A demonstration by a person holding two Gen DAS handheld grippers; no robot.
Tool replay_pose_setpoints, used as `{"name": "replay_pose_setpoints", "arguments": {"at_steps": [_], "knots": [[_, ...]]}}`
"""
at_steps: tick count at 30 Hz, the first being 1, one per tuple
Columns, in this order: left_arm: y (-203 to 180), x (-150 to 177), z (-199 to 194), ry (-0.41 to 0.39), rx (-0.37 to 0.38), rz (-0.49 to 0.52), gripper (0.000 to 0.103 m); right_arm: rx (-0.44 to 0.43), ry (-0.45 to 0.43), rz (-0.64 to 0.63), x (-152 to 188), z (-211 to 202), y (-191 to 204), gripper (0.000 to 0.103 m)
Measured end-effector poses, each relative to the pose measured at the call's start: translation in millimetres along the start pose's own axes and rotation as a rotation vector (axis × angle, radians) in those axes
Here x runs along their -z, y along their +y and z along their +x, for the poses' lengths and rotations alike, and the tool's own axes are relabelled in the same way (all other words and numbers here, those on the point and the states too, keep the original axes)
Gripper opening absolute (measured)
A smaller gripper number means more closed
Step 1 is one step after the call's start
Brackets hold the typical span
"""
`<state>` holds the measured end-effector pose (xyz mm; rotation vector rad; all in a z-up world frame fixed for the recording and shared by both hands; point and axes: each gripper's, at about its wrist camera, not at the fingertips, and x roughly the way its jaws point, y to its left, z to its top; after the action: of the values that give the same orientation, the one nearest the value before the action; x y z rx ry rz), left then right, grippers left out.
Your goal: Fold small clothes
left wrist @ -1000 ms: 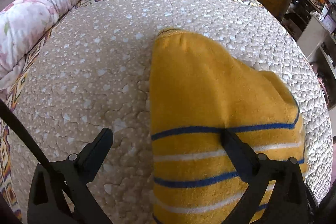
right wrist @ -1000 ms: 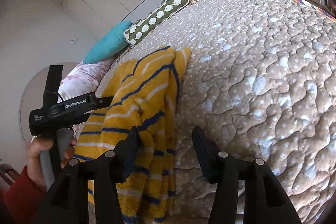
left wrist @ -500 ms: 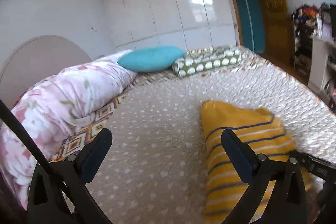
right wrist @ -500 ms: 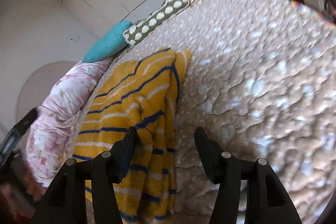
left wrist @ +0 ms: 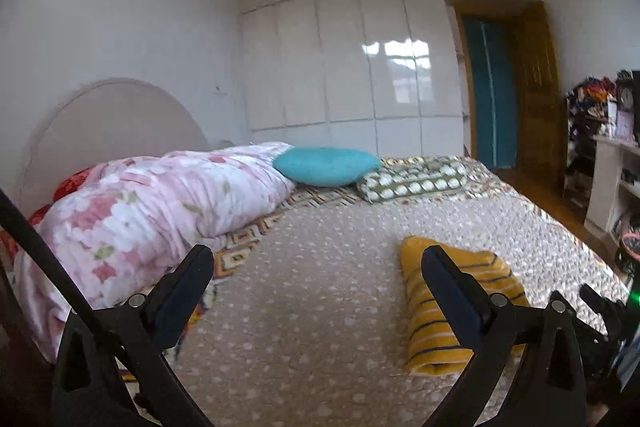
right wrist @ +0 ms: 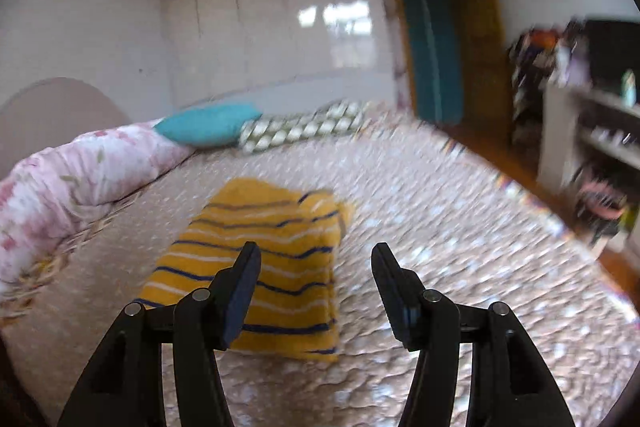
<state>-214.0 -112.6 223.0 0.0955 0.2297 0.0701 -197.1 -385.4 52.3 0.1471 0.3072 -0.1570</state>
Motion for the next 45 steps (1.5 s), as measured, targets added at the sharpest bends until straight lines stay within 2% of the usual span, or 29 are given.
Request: {"name": "replay_pose_setpoints", "arguments": {"at_steps": [2,4,6,9,11,16,24,27,33,40,45], "knots": [[6.9,-1.1,-3.9,-0.029,-0.012,-0.014,0.103,0.018,-0.035,0.009,3.1,-6.4,-0.2,0.062],[11.9,3.1,-2.9,-0.025,0.014,-0.042,0.103,0.025,-0.017,0.025,6.3,-5.7,-3.8,0.062],[10.5,12.0,5.4,0.035,0.071,-0.051,0.103,-0.012,0.038,0.054,12.9,0.1,-9.8,0.065],[-1.5,26.4,18.6,0.127,0.108,-0.009,0.103,-0.039,0.142,0.073,22.6,15.2,-12.8,0.066],[-6.6,32.3,20.7,0.128,0.099,0.000,0.103,-0.049,0.170,0.079,28.4,19.4,-12.0,0.066],[-11.7,34.5,22.8,0.114,0.061,0.014,0.103,-0.053,0.165,0.059,32.8,17.8,-9.8,0.069],[7.8,33.4,30.6,0.173,0.027,-0.062,0.103,-0.016,0.163,0.089,24.6,21.2,-17.0,0.071],[8.8,40.6,40.0,0.221,-0.008,-0.043,0.103,-0.007,0.175,0.098,26.3,21.5,-17.8,0.073],[4.9,68.7,64.4,0.379,0.032,-0.026,0.103,-0.007,0.191,0.069,29.1,25.0,-9.6,0.073],[12.4,74.9,75.7,0.418,-0.009,-0.032,0.103,-0.001,0.201,0.051,30.4,28.1,-6.6,0.073],[14.8,70.5,78.7,0.423,-0.019,-0.033,0.103,0.015,0.152,0.078,17.1,17.3,-15.7,0.075]]}}
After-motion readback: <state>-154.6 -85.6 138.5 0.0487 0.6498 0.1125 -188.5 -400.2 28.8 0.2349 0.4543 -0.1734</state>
